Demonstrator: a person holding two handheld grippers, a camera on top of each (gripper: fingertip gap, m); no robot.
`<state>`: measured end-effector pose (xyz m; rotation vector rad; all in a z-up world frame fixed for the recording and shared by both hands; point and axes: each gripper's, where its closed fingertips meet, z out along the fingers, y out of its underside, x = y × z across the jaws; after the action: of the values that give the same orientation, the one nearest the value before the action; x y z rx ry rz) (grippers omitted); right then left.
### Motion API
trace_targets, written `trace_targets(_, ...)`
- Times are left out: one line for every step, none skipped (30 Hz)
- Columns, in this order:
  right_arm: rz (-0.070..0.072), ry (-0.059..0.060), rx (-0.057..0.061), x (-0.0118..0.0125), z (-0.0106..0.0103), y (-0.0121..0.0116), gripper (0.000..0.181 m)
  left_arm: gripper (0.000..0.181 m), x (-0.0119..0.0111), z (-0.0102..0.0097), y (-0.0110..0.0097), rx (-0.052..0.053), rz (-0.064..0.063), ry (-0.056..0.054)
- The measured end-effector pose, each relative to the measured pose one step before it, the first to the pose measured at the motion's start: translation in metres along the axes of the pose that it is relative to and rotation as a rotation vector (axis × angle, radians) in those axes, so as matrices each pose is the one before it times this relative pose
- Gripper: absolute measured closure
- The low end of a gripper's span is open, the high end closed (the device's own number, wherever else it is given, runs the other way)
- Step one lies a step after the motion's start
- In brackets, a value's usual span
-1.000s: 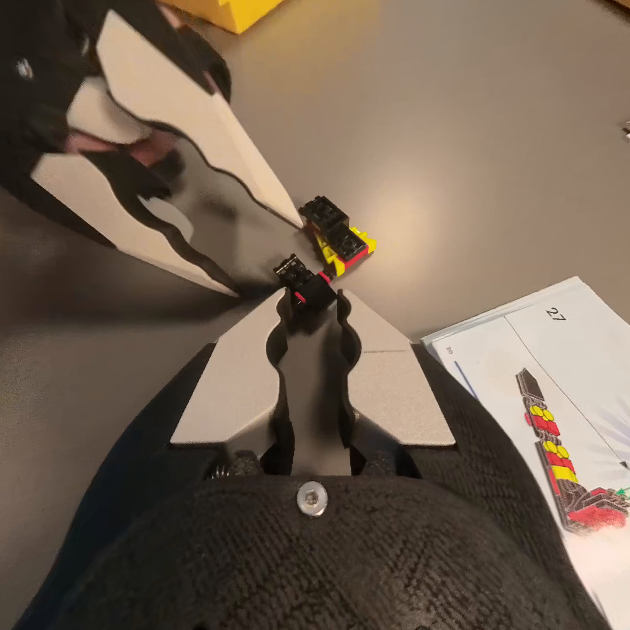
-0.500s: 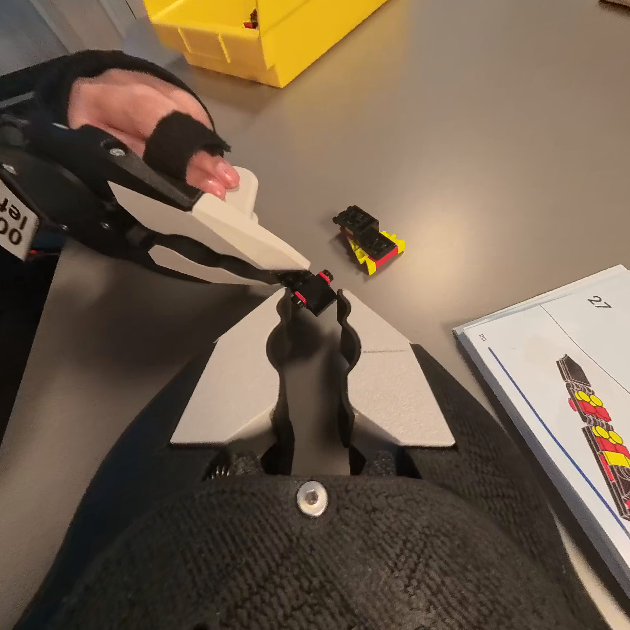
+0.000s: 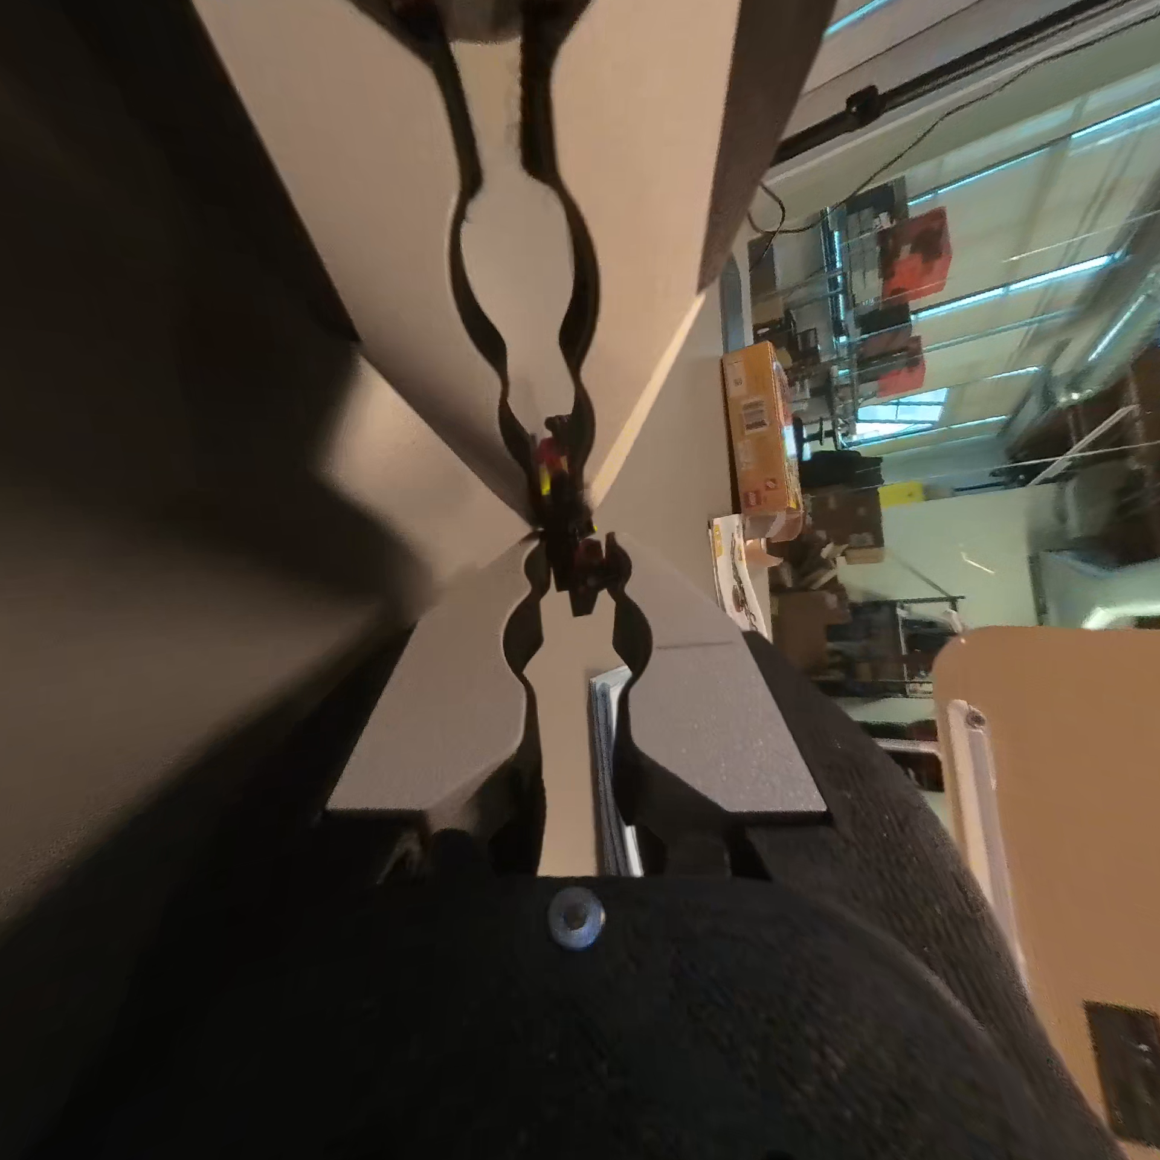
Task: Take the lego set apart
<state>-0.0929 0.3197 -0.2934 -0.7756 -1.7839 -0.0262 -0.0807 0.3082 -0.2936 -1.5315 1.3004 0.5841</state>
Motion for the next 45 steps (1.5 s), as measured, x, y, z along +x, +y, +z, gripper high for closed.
trace_targets(-0.0110,-0.0015,-0.0121,-0.00069,0.00053,0.00088,0.168,0.174,0.00026,0.00021,0.00051,0.0031,-0.0220,0.0074)
trace_targets(-0.0018,-0.0046,-0.0155,-0.00049,0.00073,0.00109,0.168,0.174,-0.00014,0.00043,0.00044,-0.0003,-0.0258,0.0061)
trace_targets(-0.0010,-0.0020,-0.0216,0.00009,0.00069,0.00153,0.168,0.173,-0.00006,0.00078,0.00068,-0.0054,-0.0202,0.0045)
trace_targets(-0.0104,0.0015,-0.0268,0.00030,0.00082,0.00236,0.168,0.171,0.00097,0.00042,-0.00060,0.0002,-0.0179,0.0096)
trace_targets(-0.0195,0.0059,-0.0266,0.00048,0.00066,0.00258,0.168,0.165,0.00179,0.00009,-0.00178,0.0072,-0.0158,0.0121)
trace_targets(-0.0212,0.0039,-0.0255,-0.00026,0.00074,0.00254,0.168,0.162,0.00003,0.00009,-0.00061,-0.0007,-0.0085,-0.0010)
trace_targets(-0.0158,0.0011,-0.0254,-0.00063,0.00082,0.00251,0.168,0.160,-0.00196,0.00040,0.00134,-0.0131,0.0028,-0.0151)
trace_targets(-0.0099,-0.0015,-0.0197,-0.00098,0.00111,0.00214,0.168,0.158,-0.00058,0.00036,0.00073,-0.0064,0.0037,-0.0072)
trace_targets(-0.0012,-0.0041,-0.0062,-0.00116,0.00099,0.00092,0.168,0.158,-0.00097,0.00038,0.00079,-0.0062,-0.0055,-0.0071)
trace_targets(0.0051,-0.0058,-0.0045,-0.00110,0.00112,0.00091,0.168,0.158,-0.00088,0.00035,0.00089,-0.0082,-0.0088,-0.0049)
trace_targets(0.0038,-0.0060,-0.0036,-0.00106,0.00104,0.00091,0.168,0.159,-0.00135,0.00061,0.00095,-0.0101,-0.0095,-0.0062)
trace_targets(0.0012,-0.0056,0.0008,-0.00120,0.00060,0.00024,0.168,0.159,-0.00008,0.00050,0.00028,-0.0034,-0.0065,0.0016)
trace_targets(-0.0015,-0.0039,0.0022,-0.00088,0.00043,0.00016,0.168,0.160,0.00122,0.00054,0.00002,-0.0001,0.0012,0.0078)
trace_targets(-0.0038,-0.0016,0.0010,-0.00070,0.00033,0.00053,0.168,0.161,0.00054,0.00043,0.00045,-0.0038,0.0054,0.0016)
trace_targets(-0.0057,-0.0013,0.0001,-0.00072,0.00028,0.00075,0.168,0.161,0.00067,0.00039,0.00095,-0.0058,0.0077,0.0022)
trace_targets(-0.0065,-0.0004,-0.0003,-0.00046,0.00020,0.00079,0.168,0.161,0.00123,0.00037,0.00081,-0.0048,0.0073,0.0057)
trace_targets(-0.0064,-0.0003,0.0030,-0.00045,0.00010,0.00055,0.168,0.161,0.00150,0.00031,0.00094,-0.0039,0.0090,0.0073)
trace_targets(-0.0038,-0.0012,0.0074,-0.00017,-0.00034,0.00023,0.168,0.159,0.00152,0.00015,0.00107,-0.0036,0.0121,0.0072)
trace_targets(0.0007,0.0001,0.0036,0.00042,-0.00048,0.00120,0.168,0.158,0.00119,0.00016,0.00194,-0.0071,0.0121,0.0046)
trace_targets(0.0019,0.0038,0.0042,0.00124,-0.00066,0.00130,0.168,0.155,0.00115,0.00029,0.00178,-0.0078,0.0099,0.0039)
trace_targets(0.0001,0.0014,0.0127,0.00077,-0.00119,-0.00020,0.168,0.154,0.00109,0.00051,0.00116,-0.0053,0.0066,0.0027)
trace_targets(-0.0006,-0.0008,0.0232,0.00010,-0.00148,-0.00241,0.168,0.153,0.00103,0.00051,0.00029,-0.0031,0.0102,0.0016)
trace_targets(-0.0029,0.0038,0.0222,0.00055,-0.00168,-0.00312,0.168,0.153,0.00029,0.00080,0.00006,-0.0038,0.0177,-0.0058)
trace_targets(-0.0063,0.0042,0.0174,0.00052,-0.00140,-0.00270,0.168,0.153,-0.00012,0.00011,-0.00065,0.0016,0.0198,-0.0089)
trace_targets(-0.0046,0.0025,0.0177,0.00038,-0.00138,-0.00288,0.168,0.153,-0.00017,-0.00018,-0.00053,0.0004,0.0206,-0.0095)
trace_targets(0.0012,0.0036,0.0138,0.00087,-0.00117,-0.00212,0.168,0.155,-0.00013,-0.00044,-0.00082,0.0031,0.0210,-0.0093)
trace_targets(0.0040,-0.0005,0.0056,0.00040,-0.00074,-0.00069,0.168,0.157,0.00044,-0.00087,-0.00147,0.0078,0.0196,-0.0049)
trace_targets(0.0013,-0.0015,0.0007,0.00018,-0.00035,0.00024,0.168,0.158,-0.00021,-0.00107,-0.00200,0.0102,0.0138,-0.0073)
trace_targets(-0.0038,-0.0010,0.0013,-0.00027,-0.00028,0.00021,0.168,0.158,-0.00073,-0.00110,-0.00223,0.0101,0.0082,-0.0085)
trace_targets(-0.0046,-0.0032,0.0038,-0.00081,-0.00031,-0.00039,0.168,0.159,-0.00011,-0.00050,-0.00150,0.0059,0.0043,-0.0025)
trace_targets(-0.0015,-0.0015,0.0052,-0.00060,-0.00030,-0.00101,0.168,0.159,0.00051,0.00032,-0.00010,-0.0026,0.0006,0.0020)
trace_targets(0.0002,-0.0021,0.0056,-0.00034,-0.00035,-0.00137,0.168,0.160,0.00071,0.00079,0.00109,-0.0104,0.0010,0.0032)
trace_targets(0.0010,-0.0035,0.0055,-0.00048,-0.00018,-0.00163,0.168,0.163,0.00048,0.00058,0.00083,-0.0101,0.0029,0.0013)
trace_targets(0.0006,-0.0082,0.0014,-0.00146,0.00006,-0.00114,0.168,0.172,-0.00115,-0.00026,-0.00053,-0.0035,0.0008,-0.0085)
trace_targets(0.0026,-0.0004,0.0025,-0.00015,0.00001,-0.00056,0.168,0.175,-0.00134,-0.00062,0.00051,-0.0076,0.0005,-0.0027)
trace_targets(0.0034,0.0048,0.0018,0.00117,-0.00029,-0.00018,0.168,0.175,-0.00065,-0.00065,0.00013,-0.0047,-0.0186,0.0060)
trace_targets(-0.0127,0.0147,0.0010,0.00243,-0.00080,-0.00059,0.169,0.175,-0.00192,-0.00083,-0.00027,-0.0023,-0.0402,0.0039)
trace_targets(-0.0371,0.0289,-0.0022,0.00298,-0.00081,-0.00083,0.169,0.175,-0.00200,-0.00141,-0.00052,0.0010,-0.0463,0.0113)
trace_targets(-0.0647,0.0357,-0.0144,0.00257,-0.00014,-0.00053,0.168,0.175,-0.00108,-0.00094,0.00044,-0.0013,-0.0456,0.0158)
trace_targets(-0.0796,0.0352,-0.0262,0.00098,0.00086,-0.00012,0.169,0.175,0.00066,0.00030,0.00177,-0.0090,-0.0494,0.0233)
trace_targets(-0.0533,0.0258,-0.0155,-0.00005,0.00103,-0.00089,0.169,0.175,0.00111,0.00019,0.00235,-0.0046,-0.0216,0.0184)
trace_targets(-0.0257,0.0165,0.0002,0.00026,0.00034,-0.00116,0.170,0.175,0.00098,-0.00056,0.00132,0.0051,-0.0161,0.0111)
trace_targets(-0.0165,0.0201,0.0045,0.00189,-0.00050,-0.00078,0.169,0.176,-0.00044,-0.00112,-0.00056,0.0171,-0.0358,0.0106)
trace_targets(-0.0164,0.0281,0.0018,0.00303,-0.00109,-0.00038,0.169,0.176,-0.00086,-0.00160,-0.00176,0.0257,-0.0659,0.0267)
trace_targets(-0.0057,0.0273,-0.0003,0.00338,-0.00103,0.00004,0.169,0.176,-0.00120,-0.00160,-0.00242,0.0325,-0.0737,0.0318)
